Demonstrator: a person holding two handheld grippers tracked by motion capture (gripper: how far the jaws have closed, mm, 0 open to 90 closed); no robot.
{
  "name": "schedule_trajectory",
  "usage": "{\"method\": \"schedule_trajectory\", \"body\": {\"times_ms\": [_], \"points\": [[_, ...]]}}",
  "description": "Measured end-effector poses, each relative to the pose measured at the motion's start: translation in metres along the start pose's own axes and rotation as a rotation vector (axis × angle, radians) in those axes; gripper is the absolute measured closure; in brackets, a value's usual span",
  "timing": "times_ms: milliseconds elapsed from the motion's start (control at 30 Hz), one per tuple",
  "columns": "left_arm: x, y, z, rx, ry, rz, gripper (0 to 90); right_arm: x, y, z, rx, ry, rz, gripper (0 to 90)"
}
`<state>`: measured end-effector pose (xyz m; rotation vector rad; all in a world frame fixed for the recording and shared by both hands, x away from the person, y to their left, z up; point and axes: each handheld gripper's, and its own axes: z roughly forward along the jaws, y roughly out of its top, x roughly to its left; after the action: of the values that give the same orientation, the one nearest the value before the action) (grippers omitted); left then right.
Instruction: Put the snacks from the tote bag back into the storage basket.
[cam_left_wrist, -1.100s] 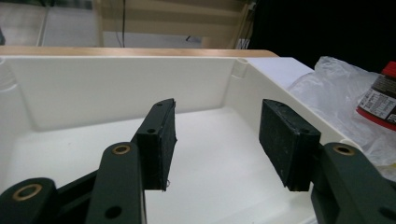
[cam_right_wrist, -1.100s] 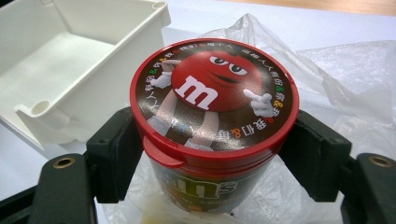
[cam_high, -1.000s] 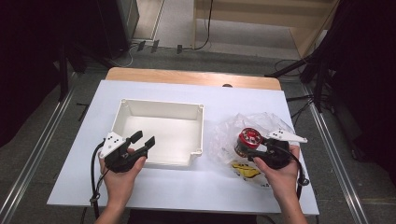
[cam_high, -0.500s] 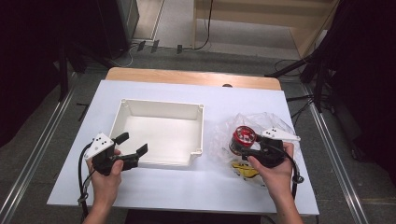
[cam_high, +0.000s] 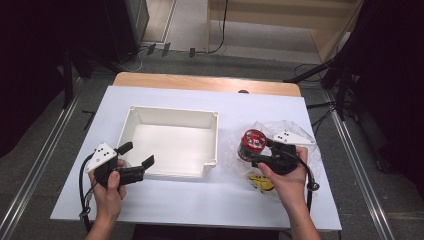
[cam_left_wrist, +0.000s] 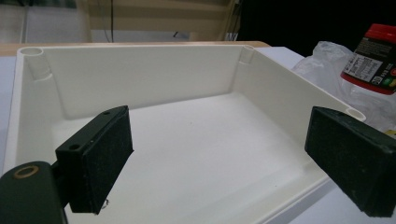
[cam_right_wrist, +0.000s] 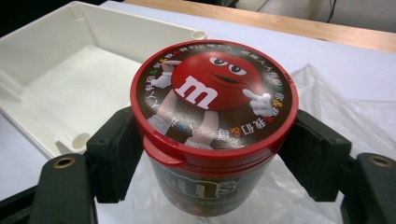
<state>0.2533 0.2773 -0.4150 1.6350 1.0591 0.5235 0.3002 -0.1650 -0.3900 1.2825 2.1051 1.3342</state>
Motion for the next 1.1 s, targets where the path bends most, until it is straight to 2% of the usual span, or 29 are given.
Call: {"method": "schedule_trajectory", "body": {"times_ms": [100,267,600,1100], "points": [[0.001,0.0,0.0,0.011,0.003,0.007,8.1,0.004,0.003,0.004,-0.003,0.014,-0.006,25.9],[0.0,0.0,-0.002,0.002,-0.009,0.018,8.1,0.012,0.008,0.007,-0.014,0.027,-0.015,25.9],[0.003,0.002,-0.006,-0.001,-0.008,0.021,8.1,0.02,0.014,0.013,-0.015,0.053,-0.026,26.0],[0.002,0.001,-0.005,0.002,-0.019,0.029,8.1,0.032,0.024,0.023,-0.023,0.074,-0.08,26.0]]}}
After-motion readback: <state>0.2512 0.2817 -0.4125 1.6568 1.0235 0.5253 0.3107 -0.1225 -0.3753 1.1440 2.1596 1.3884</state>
